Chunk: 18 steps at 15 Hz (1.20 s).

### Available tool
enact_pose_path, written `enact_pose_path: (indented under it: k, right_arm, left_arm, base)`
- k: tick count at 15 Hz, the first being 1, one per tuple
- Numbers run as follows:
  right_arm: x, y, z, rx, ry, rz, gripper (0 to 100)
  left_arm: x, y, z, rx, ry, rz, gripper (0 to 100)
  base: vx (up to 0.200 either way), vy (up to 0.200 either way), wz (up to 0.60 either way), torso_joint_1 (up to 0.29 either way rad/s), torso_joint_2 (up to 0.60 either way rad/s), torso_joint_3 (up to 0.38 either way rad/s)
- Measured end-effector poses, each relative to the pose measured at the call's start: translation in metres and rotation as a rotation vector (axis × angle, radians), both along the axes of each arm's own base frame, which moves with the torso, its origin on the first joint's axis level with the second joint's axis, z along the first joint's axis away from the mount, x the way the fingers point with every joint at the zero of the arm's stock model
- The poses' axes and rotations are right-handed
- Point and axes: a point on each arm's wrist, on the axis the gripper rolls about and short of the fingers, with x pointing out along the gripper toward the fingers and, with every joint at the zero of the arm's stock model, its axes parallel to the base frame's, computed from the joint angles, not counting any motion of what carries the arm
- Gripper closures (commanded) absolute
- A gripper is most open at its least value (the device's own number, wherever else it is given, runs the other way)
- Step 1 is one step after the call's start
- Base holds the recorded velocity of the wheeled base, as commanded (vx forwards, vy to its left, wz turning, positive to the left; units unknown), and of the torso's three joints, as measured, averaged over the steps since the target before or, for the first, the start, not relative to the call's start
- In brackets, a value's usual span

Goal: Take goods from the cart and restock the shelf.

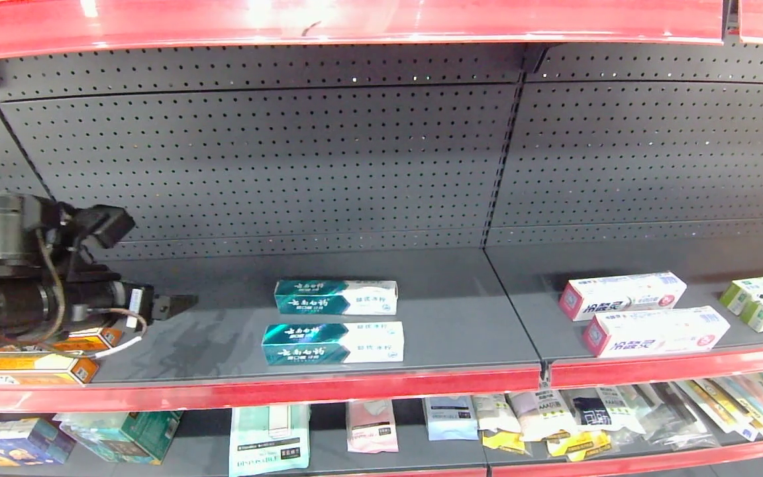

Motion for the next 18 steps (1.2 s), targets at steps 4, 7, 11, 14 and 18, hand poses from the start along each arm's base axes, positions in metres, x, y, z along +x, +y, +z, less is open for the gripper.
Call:
enact_pose_path:
  k: [4, 7, 11, 14, 18]
  right_arm:
    - [0.000, 0.000, 0.000, 0.000, 0.000, 0.000, 0]
    - [0.000, 0.000, 0.000, 0.000, 0.000, 0.000, 0]
    - [0.000, 0.000, 0.000, 0.000, 0.000, 0.000, 0]
    - [0.000, 0.000, 0.000, 0.000, 0.000, 0.000, 0]
    - [0.000, 0.000, 0.000, -0.002, 0.000, 0.001, 0]
  left_arm:
    - [-0.115, -0.004, 0.029, -0.052, -0.213, -0.067, 0]
    - [-0.193, -0.013, 0.010, -0.105, -0.348, -0.118, 0]
    - [-0.255, -0.020, -0.025, -0.114, -0.490, -0.143, 0]
    - [-0.267, -0.017, -0.053, -0.111, -0.566, 0.103, 0]
    - [-0.266, -0.010, -0.080, -0.053, -0.582, 0.412, 0]
  base:
    - [0.000, 0.000, 0.00, 0.000, 0.00, 0.000]
    - [0.000, 0.000, 0.00, 0.000, 0.00, 0.000]
    - [0.000, 0.000, 0.00, 0.000, 0.00, 0.000]
    - [0.000, 0.000, 0.00, 0.000, 0.00, 0.000]
    - [0.000, 0.000, 0.00, 0.000, 0.00, 0.000]
